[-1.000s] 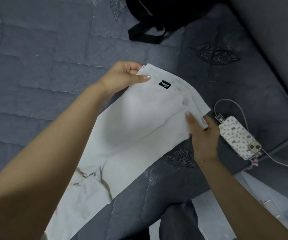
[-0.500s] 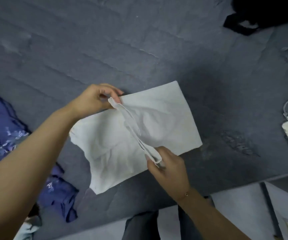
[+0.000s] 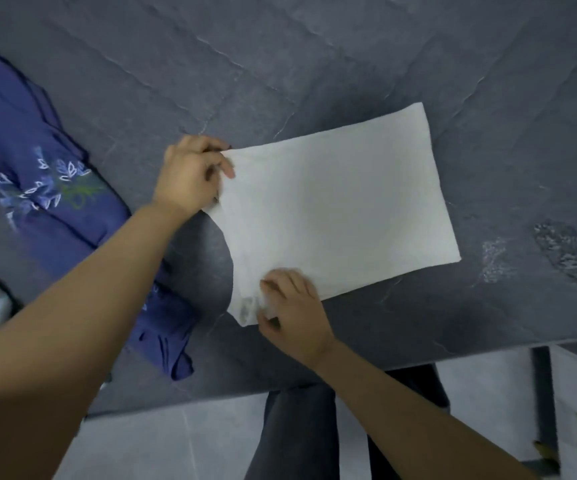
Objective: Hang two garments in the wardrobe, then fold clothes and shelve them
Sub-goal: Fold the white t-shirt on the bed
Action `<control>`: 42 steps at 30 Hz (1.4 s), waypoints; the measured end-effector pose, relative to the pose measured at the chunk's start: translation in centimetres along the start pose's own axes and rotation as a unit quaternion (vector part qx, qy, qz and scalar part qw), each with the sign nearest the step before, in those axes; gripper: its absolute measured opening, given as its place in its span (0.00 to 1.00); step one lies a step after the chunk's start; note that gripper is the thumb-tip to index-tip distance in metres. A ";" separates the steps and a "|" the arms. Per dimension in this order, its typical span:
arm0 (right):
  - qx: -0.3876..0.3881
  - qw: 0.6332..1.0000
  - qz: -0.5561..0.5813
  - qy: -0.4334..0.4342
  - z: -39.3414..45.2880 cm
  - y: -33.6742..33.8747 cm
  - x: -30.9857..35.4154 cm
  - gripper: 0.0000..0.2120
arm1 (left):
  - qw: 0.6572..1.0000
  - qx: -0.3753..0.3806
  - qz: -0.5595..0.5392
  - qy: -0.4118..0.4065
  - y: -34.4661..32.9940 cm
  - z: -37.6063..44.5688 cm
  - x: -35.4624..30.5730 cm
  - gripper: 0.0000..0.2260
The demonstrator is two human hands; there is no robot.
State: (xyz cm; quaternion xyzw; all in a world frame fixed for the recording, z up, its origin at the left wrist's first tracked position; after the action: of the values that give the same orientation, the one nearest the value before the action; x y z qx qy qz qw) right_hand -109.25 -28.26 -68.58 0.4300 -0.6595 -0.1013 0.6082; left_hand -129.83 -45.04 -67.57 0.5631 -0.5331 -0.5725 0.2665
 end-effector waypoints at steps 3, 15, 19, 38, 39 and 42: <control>0.049 0.996 -0.074 0.031 -1.7 -1.4 -0.6 0.33 | 0.991 0.020 -0.086 0.103 -0.4 0.2 1.2 0.16; -0.011 0.998 -0.046 0.035 1.4 -1.3 -0.3 0.25 | 0.940 0.143 -0.221 0.216 -2.6 -0.3 3.1 0.13; -0.027 0.954 0.274 -0.122 0.0 2.4 0.3 0.20 | 0.898 0.084 -0.346 0.260 -1.5 -2.6 1.4 0.11; -0.044 0.706 0.641 -0.297 -10.8 30.7 3.8 0.17 | 0.608 0.121 -0.737 0.269 17.3 -16.5 -16.2 0.15; -0.054 0.705 0.638 -0.305 -9.4 30.9 2.6 0.17 | 0.589 0.119 -0.749 0.279 16.8 -15.4 -16.3 0.19; -0.114 0.699 0.619 -0.340 -4.1 29.6 -2.6 0.17 | 0.522 0.084 -0.791 0.308 13.2 -10.8 -16.0 0.19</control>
State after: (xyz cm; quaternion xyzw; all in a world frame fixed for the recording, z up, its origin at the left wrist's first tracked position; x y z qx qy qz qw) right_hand -119.01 -6.82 -50.02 -0.2113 -0.9222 0.0848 0.3124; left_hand -120.16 -37.72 -47.62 0.9142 0.2010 -0.2914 -0.1975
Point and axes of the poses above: each hand's wrist, its own z-axis towards the middle knuckle, its own y-axis out of the back of the hand, x = y × z, the point moved 4 cm from there along z, towards the middle knuckle, and after that the axes turned 7 degrees about z, right-handed, at the moved point
